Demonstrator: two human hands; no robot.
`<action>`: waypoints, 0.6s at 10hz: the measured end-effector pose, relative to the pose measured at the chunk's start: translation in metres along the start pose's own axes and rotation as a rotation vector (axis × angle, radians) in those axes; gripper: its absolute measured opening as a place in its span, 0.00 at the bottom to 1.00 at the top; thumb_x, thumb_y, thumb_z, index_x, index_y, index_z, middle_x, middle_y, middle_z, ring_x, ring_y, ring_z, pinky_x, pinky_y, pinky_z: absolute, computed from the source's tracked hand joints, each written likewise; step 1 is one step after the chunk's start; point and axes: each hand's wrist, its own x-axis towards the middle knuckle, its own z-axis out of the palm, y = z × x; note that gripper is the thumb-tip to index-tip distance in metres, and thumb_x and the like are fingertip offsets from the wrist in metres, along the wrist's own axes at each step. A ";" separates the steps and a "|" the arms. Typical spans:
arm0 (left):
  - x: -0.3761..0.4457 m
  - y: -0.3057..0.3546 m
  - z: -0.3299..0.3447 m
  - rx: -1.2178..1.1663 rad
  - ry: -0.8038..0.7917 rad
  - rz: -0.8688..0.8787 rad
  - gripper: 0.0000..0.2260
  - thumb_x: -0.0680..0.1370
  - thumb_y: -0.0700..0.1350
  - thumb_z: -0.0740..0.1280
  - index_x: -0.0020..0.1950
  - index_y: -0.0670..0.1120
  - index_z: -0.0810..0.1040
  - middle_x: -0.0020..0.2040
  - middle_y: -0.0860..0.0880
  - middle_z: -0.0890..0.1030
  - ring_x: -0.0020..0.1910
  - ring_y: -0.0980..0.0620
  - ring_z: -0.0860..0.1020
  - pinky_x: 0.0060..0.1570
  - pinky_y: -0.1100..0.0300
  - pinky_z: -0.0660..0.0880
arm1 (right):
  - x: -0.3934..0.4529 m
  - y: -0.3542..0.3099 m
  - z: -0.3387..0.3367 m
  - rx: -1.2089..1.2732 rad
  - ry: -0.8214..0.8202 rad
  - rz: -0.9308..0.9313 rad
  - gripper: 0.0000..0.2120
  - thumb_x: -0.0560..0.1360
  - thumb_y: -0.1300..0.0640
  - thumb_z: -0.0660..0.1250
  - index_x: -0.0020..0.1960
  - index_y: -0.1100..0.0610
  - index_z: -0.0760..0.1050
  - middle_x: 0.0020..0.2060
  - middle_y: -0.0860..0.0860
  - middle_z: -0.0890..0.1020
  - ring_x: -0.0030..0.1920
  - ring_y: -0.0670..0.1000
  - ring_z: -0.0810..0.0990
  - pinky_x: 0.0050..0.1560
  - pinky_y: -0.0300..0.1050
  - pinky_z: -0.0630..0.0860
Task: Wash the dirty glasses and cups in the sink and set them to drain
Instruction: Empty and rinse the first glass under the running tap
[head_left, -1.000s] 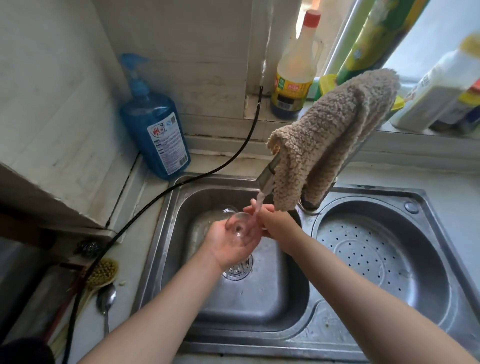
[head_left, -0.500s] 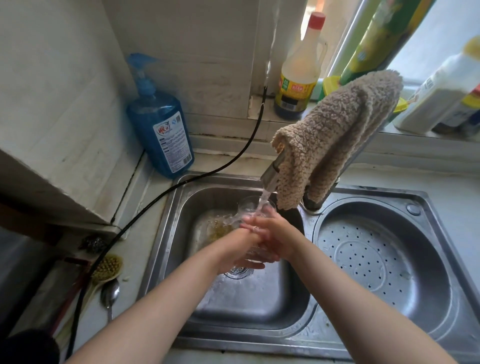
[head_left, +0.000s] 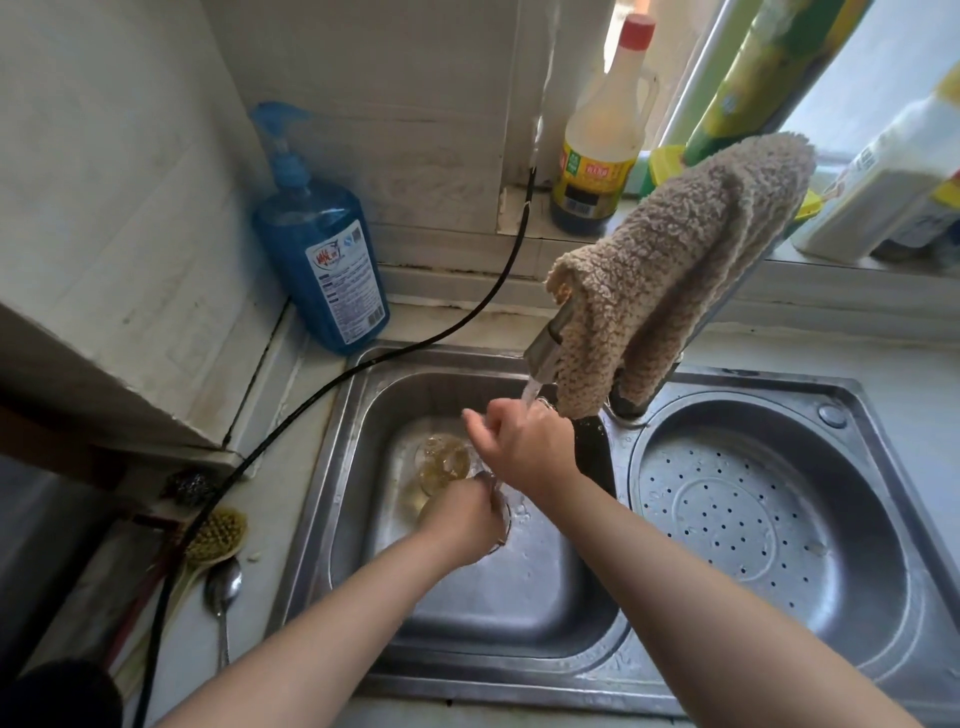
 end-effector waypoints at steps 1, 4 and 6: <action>0.004 0.002 0.001 -0.143 0.055 0.016 0.07 0.81 0.41 0.56 0.48 0.45 0.73 0.37 0.47 0.84 0.39 0.52 0.83 0.45 0.57 0.79 | 0.010 0.002 0.012 0.061 0.144 -0.080 0.07 0.71 0.49 0.67 0.38 0.45 0.69 0.20 0.43 0.64 0.22 0.42 0.60 0.15 0.34 0.62; -0.026 0.018 -0.035 -1.416 -0.504 -0.125 0.09 0.77 0.38 0.62 0.40 0.39 0.80 0.34 0.43 0.81 0.36 0.48 0.83 0.39 0.57 0.81 | 0.010 0.029 0.008 1.069 -0.245 0.577 0.12 0.80 0.56 0.61 0.39 0.57 0.74 0.33 0.52 0.75 0.29 0.46 0.73 0.32 0.35 0.70; -0.015 0.025 -0.030 -0.862 -0.354 -0.155 0.06 0.80 0.36 0.60 0.49 0.39 0.77 0.29 0.46 0.80 0.25 0.55 0.79 0.34 0.61 0.79 | -0.001 0.005 -0.016 0.695 -0.121 0.407 0.19 0.79 0.46 0.53 0.31 0.46 0.68 0.21 0.41 0.61 0.19 0.41 0.65 0.24 0.26 0.62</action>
